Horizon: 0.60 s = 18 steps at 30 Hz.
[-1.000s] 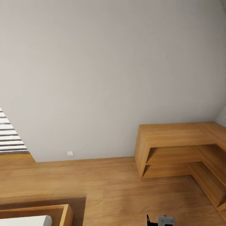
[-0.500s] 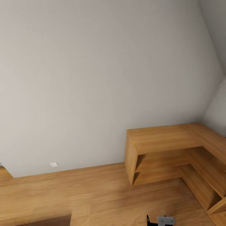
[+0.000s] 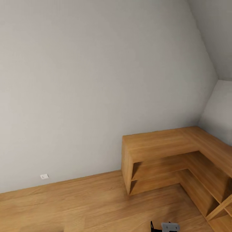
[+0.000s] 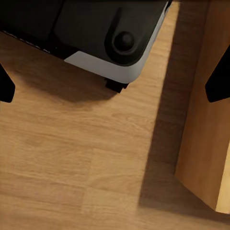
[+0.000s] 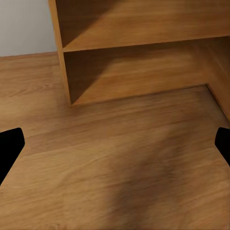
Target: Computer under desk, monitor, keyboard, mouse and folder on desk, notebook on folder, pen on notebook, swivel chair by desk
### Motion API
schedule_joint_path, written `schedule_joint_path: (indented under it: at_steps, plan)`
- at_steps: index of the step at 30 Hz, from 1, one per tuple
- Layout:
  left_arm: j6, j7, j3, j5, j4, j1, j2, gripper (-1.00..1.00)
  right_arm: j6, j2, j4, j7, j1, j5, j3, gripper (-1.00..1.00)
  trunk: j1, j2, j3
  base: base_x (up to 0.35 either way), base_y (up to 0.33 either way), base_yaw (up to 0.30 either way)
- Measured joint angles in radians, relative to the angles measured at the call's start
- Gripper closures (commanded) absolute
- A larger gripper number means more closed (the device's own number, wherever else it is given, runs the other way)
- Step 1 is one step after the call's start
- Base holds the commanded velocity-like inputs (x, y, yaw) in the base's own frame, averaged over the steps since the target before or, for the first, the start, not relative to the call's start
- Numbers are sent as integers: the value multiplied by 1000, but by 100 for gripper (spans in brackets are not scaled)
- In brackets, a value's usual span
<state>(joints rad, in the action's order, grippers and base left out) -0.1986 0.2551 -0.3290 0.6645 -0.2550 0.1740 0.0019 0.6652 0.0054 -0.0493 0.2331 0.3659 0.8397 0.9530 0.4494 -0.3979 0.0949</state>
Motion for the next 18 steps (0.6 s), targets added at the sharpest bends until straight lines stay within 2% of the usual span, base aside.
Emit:
schedule_joint_path:
  at_steps: [6, 9, 12, 14, 18]
  plan:
    - [-7, -2, 1, 0, 104, 0, 1, -100, -1, 0, 3, 4, -6, 2, -1, -100, 0, 0, 0, 1, -1, -2]
    - [-35, -9, 2, 1, 178, 0, 2, -100, -2, 1, 29, 4, -15, 5, -3, -100, 0, 0, 0, 0, 0, 0]
    - [-68, -42, 1, 3, 211, 0, 5, -100, -10, 4, 53, 4, -24, 7, -2, -100, 0, 0, 0, 0, 0, 0]
    - [-86, -91, 3, 6, 225, -4, 14, -100, -26, 11, 63, 1, -66, 9, -3, -100, 0, 0, 0, 0, 0, -16]
    - [-111, -134, 3, 9, 231, -15, 26, -100, -32, 17, 67, -2, -130, 7, -2, -100, 0, 0, 0, 0, 0, -150]
